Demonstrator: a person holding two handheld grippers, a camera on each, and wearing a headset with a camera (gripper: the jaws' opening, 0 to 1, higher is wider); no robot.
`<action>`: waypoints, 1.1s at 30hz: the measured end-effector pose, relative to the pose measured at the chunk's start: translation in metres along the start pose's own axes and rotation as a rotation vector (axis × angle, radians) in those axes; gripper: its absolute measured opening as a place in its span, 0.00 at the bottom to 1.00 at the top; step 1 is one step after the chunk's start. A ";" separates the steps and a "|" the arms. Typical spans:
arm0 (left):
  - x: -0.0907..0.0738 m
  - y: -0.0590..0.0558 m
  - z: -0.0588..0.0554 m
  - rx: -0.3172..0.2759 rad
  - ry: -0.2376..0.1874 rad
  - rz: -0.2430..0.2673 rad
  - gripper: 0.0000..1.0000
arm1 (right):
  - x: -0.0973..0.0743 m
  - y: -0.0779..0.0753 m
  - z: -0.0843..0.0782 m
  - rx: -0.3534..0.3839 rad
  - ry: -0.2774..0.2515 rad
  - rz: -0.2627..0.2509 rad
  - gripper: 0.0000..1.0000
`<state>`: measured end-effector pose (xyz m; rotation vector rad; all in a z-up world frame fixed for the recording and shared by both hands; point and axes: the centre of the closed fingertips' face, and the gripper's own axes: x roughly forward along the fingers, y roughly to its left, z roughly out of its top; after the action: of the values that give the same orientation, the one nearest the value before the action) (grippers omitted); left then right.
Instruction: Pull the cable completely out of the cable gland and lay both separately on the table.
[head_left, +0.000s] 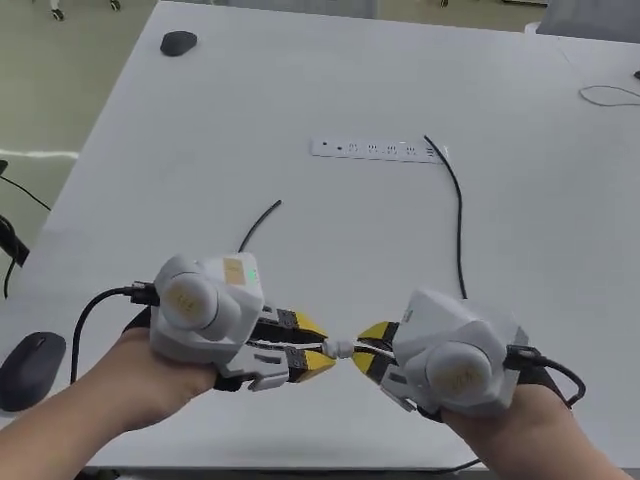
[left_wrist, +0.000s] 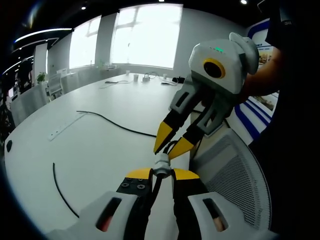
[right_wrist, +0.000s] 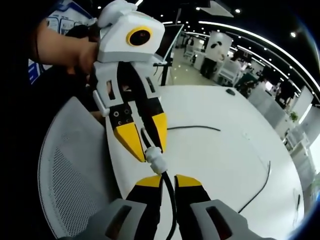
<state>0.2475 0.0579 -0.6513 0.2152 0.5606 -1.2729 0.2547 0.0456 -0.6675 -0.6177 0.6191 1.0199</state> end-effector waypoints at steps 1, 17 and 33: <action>0.001 -0.001 -0.001 0.004 0.003 -0.001 0.15 | 0.000 0.001 -0.001 -0.003 0.000 0.004 0.03; 0.002 -0.004 0.000 0.018 0.000 0.000 0.15 | -0.001 0.000 -0.005 0.116 -0.024 0.020 0.01; 0.002 -0.001 0.002 0.017 -0.015 0.019 0.14 | 0.000 -0.005 -0.016 0.272 -0.030 0.026 0.00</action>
<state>0.2479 0.0547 -0.6506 0.2241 0.5338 -1.2604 0.2561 0.0326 -0.6778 -0.3556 0.7261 0.9473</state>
